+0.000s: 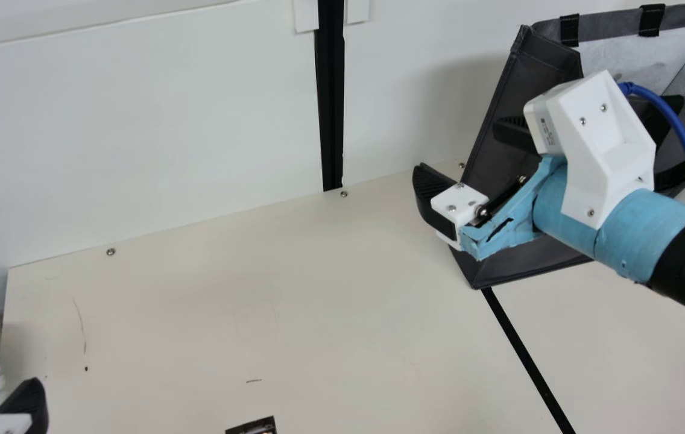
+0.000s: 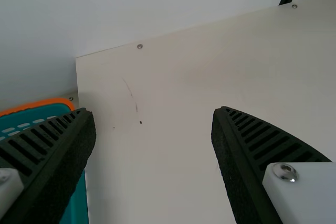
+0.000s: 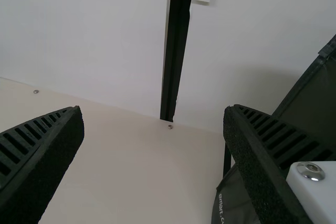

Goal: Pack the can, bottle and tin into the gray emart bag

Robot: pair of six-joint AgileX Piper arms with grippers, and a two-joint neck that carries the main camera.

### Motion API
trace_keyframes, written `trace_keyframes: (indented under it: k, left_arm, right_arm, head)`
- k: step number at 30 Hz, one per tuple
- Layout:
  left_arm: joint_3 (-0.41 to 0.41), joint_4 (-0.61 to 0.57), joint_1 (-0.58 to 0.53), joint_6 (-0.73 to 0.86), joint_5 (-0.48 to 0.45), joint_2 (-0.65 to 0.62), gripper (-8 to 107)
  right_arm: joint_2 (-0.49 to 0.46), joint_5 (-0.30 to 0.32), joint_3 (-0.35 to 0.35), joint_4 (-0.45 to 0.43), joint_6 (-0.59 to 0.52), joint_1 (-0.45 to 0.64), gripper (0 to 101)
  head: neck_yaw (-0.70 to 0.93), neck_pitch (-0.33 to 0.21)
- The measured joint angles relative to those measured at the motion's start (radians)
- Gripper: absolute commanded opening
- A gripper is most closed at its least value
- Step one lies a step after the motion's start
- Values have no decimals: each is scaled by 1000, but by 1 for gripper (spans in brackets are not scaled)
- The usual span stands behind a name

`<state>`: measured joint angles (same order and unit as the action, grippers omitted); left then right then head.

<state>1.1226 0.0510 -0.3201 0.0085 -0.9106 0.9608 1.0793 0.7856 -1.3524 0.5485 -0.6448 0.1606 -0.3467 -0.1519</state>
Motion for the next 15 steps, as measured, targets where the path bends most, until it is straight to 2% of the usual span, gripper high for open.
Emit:
trace_keyframes:
  k: [15]
  left_arm:
    - [0,0,0,0,0,0,90]
  right_arm:
    - [0,0,0,0,0,0,91]
  head:
    - [-2,0]
